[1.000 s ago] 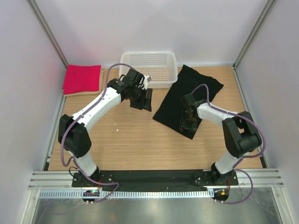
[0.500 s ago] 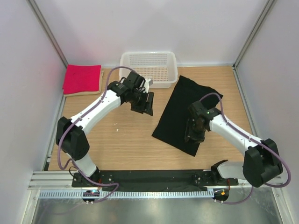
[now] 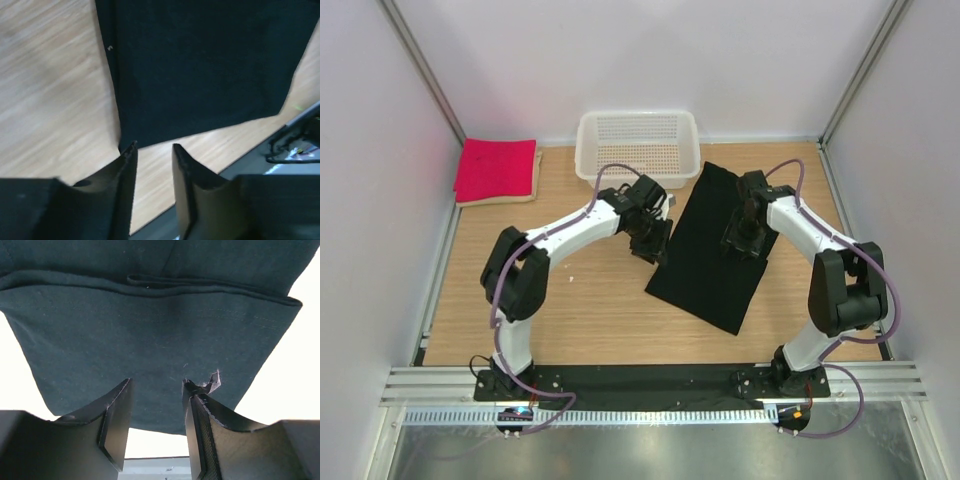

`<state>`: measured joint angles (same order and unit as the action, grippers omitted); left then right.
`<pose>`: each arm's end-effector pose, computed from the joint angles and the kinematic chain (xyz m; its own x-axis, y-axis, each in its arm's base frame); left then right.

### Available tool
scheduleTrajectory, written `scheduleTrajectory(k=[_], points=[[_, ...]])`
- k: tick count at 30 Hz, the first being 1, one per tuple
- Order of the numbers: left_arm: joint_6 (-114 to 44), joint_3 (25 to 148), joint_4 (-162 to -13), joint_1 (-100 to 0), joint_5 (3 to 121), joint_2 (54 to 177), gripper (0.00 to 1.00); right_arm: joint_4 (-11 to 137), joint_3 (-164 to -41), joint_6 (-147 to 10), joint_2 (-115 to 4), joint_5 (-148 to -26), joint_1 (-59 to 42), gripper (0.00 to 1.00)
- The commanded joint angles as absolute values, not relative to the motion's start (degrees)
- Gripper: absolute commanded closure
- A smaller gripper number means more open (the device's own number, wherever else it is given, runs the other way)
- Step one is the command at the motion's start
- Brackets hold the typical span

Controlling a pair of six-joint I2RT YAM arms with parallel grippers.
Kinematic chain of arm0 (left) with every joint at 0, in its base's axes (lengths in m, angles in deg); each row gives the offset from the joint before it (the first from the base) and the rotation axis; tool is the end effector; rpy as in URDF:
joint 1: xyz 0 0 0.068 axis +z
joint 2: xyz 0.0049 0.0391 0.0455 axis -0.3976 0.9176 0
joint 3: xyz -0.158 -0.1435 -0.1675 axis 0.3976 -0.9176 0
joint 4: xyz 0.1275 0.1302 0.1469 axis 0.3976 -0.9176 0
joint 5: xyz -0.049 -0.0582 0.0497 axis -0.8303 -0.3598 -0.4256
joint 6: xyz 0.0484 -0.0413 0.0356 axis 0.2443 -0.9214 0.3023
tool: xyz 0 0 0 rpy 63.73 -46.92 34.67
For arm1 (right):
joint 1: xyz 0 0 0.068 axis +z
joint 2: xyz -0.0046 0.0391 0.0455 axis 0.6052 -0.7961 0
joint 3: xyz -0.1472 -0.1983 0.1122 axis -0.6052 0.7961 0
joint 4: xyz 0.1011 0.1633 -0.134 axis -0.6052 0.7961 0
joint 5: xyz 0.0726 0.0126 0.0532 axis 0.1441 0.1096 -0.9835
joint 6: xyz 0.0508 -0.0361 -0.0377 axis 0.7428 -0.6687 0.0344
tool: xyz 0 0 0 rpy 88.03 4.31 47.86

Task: Fold and stack the t-shirts
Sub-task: Fold the tshirt

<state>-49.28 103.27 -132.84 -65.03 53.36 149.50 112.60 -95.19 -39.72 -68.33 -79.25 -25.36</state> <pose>0.2798 -0.2723 0.2217 -0.9227 0.2634 -0.2815 0.3666 0.8253 -0.4295 0.2851 0.0602 0.2067 -0.8892 0.4096 -0.2040 0.3849 0.9106 0.1506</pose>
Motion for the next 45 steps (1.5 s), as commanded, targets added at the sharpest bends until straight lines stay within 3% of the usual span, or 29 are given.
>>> scheduleTrajectory(k=[1, 5, 13, 21, 37, 45], points=[[-49.0, 106.2, -129.8, -64.9, 50.7, 153.5, 0.67, 111.4, -96.5, -39.2, -67.8, -81.0, -25.1, 0.5], [-50.9, 102.9, -127.0, -64.9, 48.7, 156.6, 0.79, 111.6, -96.4, -40.8, -67.6, -81.1, -26.5, 0.52], [-51.3, 95.1, -128.5, -65.0, 53.6, 159.9, 0.86, 111.1, -94.8, -41.6, -66.9, -81.6, -29.2, 0.54], [-50.7, 85.0, -126.8, -66.0, 54.3, 156.3, 0.87, 106.6, -84.5, -38.4, -64.3, -84.2, -29.0, 0.56], [-50.4, 75.0, -127.3, -68.3, 50.8, 148.9, 0.85, 104.4, -54.7, -30.4, -43.6, -87.9, -23.0, 0.57], [-48.6, 79.1, -131.5, -68.3, 53.6, 150.0, 0.84, 106.8, -54.4, -27.5, -38.2, -88.3, -21.8, 0.57]])
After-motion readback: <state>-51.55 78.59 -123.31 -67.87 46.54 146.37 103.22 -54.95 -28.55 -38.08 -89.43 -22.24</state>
